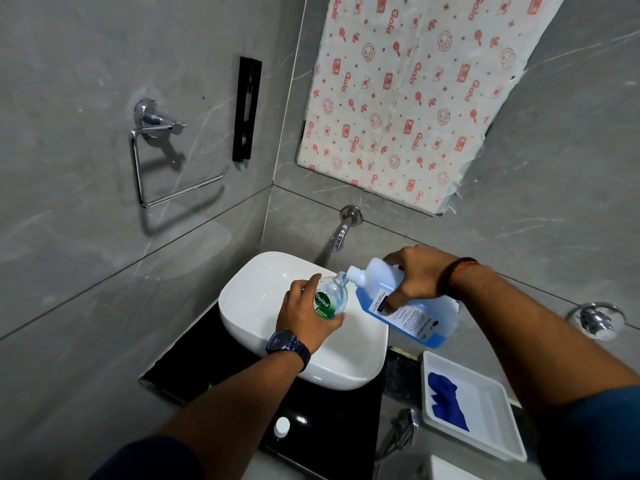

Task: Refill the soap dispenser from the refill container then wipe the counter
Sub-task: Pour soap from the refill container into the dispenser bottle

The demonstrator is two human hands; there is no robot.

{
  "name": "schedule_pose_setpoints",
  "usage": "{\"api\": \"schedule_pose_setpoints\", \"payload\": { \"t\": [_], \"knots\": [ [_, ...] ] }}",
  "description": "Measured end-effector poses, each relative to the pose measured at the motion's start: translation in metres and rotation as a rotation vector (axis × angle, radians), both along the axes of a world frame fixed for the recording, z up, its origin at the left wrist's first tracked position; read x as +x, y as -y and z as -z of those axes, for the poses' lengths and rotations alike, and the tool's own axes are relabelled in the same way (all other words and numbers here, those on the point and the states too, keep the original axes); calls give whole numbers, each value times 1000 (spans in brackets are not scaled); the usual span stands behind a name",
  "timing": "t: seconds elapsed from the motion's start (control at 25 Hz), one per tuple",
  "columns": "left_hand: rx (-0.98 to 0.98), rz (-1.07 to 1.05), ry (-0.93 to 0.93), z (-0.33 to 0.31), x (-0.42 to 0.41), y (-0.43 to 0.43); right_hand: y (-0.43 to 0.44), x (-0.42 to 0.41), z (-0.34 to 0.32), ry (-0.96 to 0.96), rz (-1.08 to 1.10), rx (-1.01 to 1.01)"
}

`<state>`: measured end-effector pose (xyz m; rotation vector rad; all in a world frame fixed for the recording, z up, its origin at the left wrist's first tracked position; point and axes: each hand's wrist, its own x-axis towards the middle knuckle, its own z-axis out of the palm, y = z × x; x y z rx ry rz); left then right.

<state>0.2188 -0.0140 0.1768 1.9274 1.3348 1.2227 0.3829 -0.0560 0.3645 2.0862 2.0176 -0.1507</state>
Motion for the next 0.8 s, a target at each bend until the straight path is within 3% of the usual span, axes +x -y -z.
{"api": "schedule_pose_setpoints", "payload": {
  "t": [0.8],
  "knots": [
    [2,3,7,1,4,-3,-4,3,0,-5,1,-10]
  ]
}}
